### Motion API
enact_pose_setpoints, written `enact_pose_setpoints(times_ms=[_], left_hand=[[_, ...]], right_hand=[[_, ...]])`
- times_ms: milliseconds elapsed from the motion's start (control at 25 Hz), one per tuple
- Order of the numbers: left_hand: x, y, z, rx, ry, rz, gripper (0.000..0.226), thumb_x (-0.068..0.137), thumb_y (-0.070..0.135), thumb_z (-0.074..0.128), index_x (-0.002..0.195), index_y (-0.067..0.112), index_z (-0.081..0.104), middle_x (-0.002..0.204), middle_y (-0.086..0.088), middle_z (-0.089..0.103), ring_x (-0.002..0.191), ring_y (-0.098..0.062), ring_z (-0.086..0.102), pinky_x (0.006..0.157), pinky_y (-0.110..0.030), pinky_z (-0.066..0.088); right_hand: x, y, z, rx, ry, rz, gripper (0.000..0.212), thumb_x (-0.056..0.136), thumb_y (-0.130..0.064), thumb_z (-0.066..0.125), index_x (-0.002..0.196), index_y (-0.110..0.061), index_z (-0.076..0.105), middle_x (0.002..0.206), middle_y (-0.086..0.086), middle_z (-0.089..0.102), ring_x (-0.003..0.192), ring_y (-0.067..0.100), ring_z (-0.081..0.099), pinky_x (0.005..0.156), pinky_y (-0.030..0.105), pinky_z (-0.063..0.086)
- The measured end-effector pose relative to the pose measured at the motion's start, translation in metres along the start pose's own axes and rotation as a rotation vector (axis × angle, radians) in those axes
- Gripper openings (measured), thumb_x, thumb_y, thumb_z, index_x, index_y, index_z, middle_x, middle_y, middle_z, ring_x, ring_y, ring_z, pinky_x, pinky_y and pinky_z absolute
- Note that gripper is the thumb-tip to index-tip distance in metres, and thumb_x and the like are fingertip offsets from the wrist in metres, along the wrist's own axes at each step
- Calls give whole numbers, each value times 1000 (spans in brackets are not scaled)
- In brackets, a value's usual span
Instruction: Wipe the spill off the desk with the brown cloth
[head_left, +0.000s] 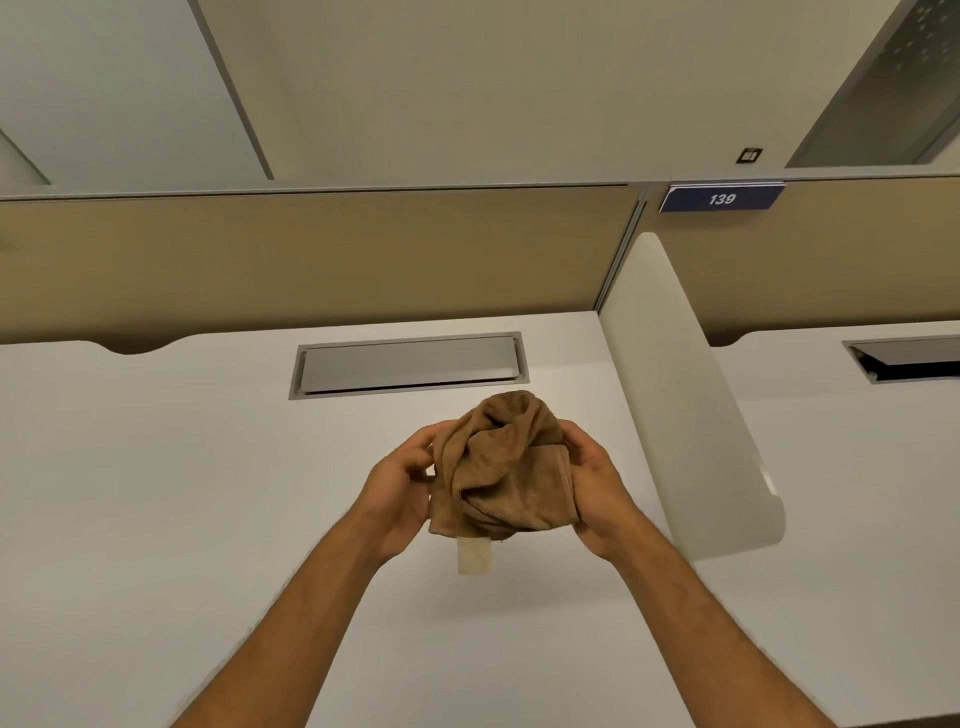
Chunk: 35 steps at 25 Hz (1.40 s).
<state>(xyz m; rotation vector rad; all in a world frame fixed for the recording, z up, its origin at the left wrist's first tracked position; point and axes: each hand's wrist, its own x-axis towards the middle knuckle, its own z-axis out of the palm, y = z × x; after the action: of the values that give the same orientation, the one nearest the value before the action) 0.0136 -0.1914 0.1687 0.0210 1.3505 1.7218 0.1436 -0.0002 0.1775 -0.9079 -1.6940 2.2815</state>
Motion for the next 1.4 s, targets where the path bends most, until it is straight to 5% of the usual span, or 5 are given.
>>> enact_pose_setpoints(times_ms=[200,400,520,1000,1400], left_hand=[[29,-5,15,137,-29,-187,52,100,56,52,131,18,71,132,-5,73,120,-25,71,96,-46,59],[75,-18,30,345,46,-101,47,93,16,75,133,35,60,132,-2,65,111,-19,70,75,-26,61],[113,-34,42,370,45,-32,59,90,7,77,136,38,57,134,-2,60,114,-18,68,80,-28,63],[239,-118,95,919,-15,22,67,103,17,62,162,21,29,155,-11,35,138,-27,47,103,-22,39],[253,-138,74,1333,-134,60,76,105,26,59,167,22,16,176,-10,8,161,-33,11,130,-46,18]], right_hand=[[24,5,-23,-5,-1,63,27,94,6,43,96,7,70,122,9,71,113,34,67,86,35,60],[51,11,-50,-89,72,106,21,96,-33,64,114,-24,66,121,-2,65,111,24,63,81,30,55],[75,24,-75,-202,65,309,75,79,-53,76,142,-39,38,131,-5,54,118,25,61,92,44,57],[168,86,-142,-683,479,17,50,95,-2,57,143,-18,51,148,9,50,132,27,51,104,30,45],[166,138,-153,-1236,53,89,69,104,-15,45,160,-20,5,169,11,-7,154,39,-5,123,54,17]])
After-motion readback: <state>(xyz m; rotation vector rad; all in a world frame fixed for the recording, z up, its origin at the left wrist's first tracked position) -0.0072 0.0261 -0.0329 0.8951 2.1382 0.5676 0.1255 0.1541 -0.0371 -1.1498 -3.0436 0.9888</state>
